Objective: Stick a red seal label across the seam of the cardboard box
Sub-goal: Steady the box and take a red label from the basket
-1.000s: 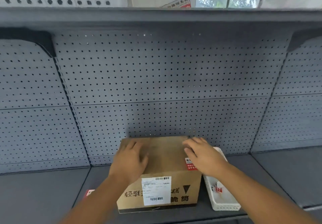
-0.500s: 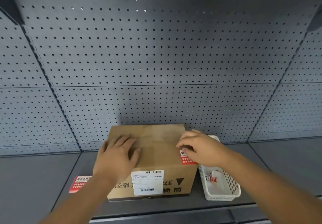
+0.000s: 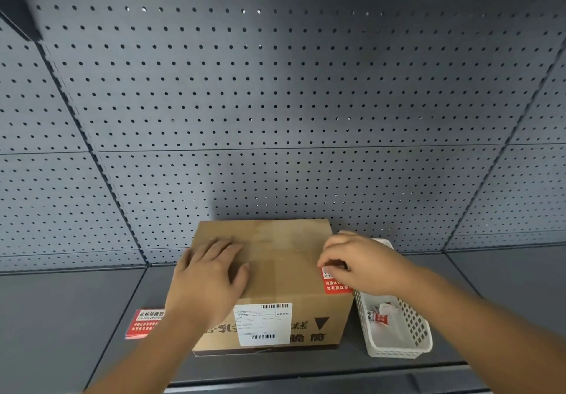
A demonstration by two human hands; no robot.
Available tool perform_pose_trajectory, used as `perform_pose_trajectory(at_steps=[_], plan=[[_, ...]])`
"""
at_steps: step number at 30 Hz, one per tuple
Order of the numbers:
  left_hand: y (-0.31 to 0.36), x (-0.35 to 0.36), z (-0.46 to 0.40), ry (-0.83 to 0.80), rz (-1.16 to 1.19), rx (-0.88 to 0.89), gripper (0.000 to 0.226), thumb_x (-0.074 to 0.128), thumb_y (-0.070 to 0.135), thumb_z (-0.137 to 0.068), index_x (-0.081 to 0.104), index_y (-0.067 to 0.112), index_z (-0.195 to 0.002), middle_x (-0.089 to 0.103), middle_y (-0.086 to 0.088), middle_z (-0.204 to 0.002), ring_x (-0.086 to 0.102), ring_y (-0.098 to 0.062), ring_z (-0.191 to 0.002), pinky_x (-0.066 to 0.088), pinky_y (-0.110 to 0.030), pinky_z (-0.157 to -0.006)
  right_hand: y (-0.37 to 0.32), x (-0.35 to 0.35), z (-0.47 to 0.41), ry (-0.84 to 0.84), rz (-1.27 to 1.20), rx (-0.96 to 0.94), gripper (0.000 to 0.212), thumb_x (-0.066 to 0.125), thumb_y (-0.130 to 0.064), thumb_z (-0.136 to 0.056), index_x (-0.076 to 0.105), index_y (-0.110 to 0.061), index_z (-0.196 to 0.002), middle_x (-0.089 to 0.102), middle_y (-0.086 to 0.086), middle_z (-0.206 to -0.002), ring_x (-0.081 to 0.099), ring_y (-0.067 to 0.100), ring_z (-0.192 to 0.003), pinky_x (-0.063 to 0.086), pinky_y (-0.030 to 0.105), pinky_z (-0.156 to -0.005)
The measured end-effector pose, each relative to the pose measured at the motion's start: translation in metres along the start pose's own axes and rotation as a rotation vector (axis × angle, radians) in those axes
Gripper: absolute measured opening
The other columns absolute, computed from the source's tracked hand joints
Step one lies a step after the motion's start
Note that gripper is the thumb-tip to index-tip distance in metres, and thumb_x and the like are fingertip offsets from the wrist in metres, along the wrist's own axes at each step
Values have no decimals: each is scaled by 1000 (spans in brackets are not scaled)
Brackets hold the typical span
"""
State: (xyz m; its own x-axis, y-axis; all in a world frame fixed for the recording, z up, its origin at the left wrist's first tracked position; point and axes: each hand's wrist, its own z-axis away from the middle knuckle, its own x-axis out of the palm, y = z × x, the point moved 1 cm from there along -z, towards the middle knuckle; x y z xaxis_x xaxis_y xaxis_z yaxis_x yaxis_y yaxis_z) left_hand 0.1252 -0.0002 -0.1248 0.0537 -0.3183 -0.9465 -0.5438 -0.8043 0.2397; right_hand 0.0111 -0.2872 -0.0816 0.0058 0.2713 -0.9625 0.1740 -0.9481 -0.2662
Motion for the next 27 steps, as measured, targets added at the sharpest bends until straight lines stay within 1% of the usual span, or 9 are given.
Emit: perform_pose_trajectory(at_steps=[3,4,6,8,16,20,24,26,27], plan=[[-1,1,0,-2,-6,-2,64,21,66,-91,46,42,-145,42,23,-156,23,-5,-150,15,-47,-125,0,-1,-5,-11,20,-17,16,60,-29,-101,73,-30,-111,63,-16,-112,48,1,-104,34,8,-81],[-1,1,0,0,-7,-1,64,21,66,-91,46,42,-145,42,23,-156,24,-5,-150,16,-47,-125,0,-1,-7,-16,25,-23,14,61,-28,-100,73,-30,-108,63,-16,-109,48,1,-102,37,10,-82],[-1,1,0,9,0,3,62,24,66,-91,48,42,-143,45,22,-154,27,-6,-149,18,-49,-124,1,-3,-11,-35,35,-37,11,62,-29,-99,72,-32,-103,62,-17,-106,52,2,-101,48,23,-87],[-1,1,0,16,9,6,62,26,66,-91,51,41,-142,48,20,-153,30,-8,-148,20,-50,-124,1,-5,-14,-66,73,-71,9,61,-29,-100,70,-32,-101,62,-18,-105,54,4,-102,52,33,-90],[-1,1,0,27,6,7,59,29,64,-92,52,40,-140,49,20,-152,31,-8,-147,21,-49,-123,-1,-4,-16,-106,271,-218,8,49,-25,-105,55,-24,-100,53,-9,-103,46,11,-99,52,38,-79],[-1,2,0,24,2,0,58,29,64,-93,52,40,-141,49,20,-152,31,-8,-147,21,-49,-123,-1,-4,-16,-114,259,-230,9,49,-20,-105,51,-23,-97,48,-9,-101,42,11,-95,50,34,-78],[0,1,0,30,1,4,59,29,64,-92,51,41,-141,48,21,-152,30,-7,-147,20,-48,-123,1,-9,-14,-107,196,-178,10,46,-24,-105,51,-24,-96,50,-10,-99,43,8,-93,39,23,-76],[0,1,0,33,4,1,58,30,63,-92,52,40,-140,50,21,-151,31,-8,-147,21,-48,-123,4,-11,-14,-103,169,-163,4,50,-23,-102,53,-26,-103,52,-12,-104,44,6,-96,38,22,-78],[0,1,0,32,6,0,58,30,63,-92,52,40,-140,50,20,-151,31,-8,-146,21,-49,-123,4,-11,-14,-102,156,-164,12,52,-23,-101,57,-27,-111,54,-12,-109,46,5,-101,40,21,-82]])
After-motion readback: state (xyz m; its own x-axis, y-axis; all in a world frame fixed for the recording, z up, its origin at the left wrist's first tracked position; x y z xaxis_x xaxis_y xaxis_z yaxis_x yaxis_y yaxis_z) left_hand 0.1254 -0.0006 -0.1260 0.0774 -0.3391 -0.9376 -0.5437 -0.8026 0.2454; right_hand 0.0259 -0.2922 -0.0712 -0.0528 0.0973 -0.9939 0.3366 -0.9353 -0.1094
